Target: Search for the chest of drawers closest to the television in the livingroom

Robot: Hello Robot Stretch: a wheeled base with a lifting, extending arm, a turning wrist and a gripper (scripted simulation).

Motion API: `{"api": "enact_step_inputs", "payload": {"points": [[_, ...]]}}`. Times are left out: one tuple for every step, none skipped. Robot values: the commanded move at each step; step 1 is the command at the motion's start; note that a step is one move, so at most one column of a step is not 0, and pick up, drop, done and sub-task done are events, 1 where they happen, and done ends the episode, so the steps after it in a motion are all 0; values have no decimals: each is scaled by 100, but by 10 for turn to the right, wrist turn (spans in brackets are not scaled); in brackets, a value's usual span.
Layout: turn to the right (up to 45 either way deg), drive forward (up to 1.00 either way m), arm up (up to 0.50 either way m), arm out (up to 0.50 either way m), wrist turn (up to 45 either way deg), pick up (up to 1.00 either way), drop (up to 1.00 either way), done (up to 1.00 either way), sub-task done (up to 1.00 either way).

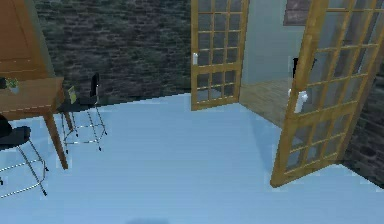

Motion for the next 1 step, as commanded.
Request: {"api": "enact_step_inputs", "payload": {"points": [[30,0,0,0,0,0,0,0,0]]}}
